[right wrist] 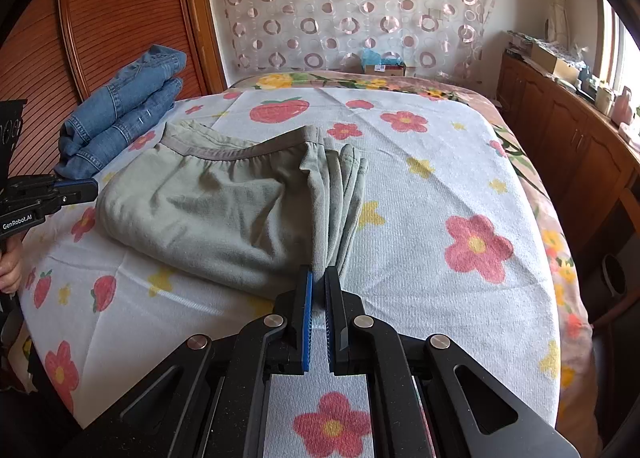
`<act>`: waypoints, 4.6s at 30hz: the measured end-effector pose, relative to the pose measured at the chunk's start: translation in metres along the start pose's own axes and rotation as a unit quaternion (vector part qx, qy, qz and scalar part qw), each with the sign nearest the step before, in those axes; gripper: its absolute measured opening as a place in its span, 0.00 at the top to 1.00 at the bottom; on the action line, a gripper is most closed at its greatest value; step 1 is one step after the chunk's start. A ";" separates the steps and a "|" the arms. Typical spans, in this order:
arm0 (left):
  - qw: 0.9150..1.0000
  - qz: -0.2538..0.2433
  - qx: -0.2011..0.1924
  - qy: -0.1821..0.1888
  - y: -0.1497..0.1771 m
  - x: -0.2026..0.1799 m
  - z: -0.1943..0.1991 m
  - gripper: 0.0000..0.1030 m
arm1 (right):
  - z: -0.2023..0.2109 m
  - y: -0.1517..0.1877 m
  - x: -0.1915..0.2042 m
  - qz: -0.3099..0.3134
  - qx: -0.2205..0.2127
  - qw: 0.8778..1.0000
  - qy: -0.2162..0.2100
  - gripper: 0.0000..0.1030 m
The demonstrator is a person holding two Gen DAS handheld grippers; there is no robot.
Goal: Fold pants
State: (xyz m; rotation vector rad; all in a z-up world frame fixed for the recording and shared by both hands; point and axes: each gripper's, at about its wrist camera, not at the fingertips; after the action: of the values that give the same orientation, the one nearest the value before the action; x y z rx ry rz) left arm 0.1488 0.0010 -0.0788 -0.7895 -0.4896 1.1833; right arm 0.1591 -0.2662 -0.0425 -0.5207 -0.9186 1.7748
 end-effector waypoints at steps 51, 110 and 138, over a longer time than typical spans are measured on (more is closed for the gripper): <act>0.999 0.016 0.020 0.037 -0.045 0.013 -0.076 0.67 | -0.088 -0.080 -0.005 0.045 0.016 0.997 -0.061 0.77; 0.999 0.016 0.029 -0.004 -0.054 0.022 -0.101 0.27 | -0.083 -0.071 -0.014 -0.005 0.051 0.998 -0.023 0.56; 0.997 0.048 0.016 0.053 -0.054 0.023 -0.096 0.58 | -0.085 -0.064 -0.004 0.028 0.034 0.999 -0.013 0.46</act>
State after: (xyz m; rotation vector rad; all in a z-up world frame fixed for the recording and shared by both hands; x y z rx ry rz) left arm 0.2576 -0.0134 -0.1009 -0.8511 -0.3479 1.2288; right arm 0.2591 -0.2296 -0.0443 -0.4859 -0.8654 1.8612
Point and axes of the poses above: each gripper's, at about its wrist camera, not at the fingertips, and z roughly against the way its jaws point, x to its left, y to its underside, and after that the axes turned 7 degrees about -x, right-handed
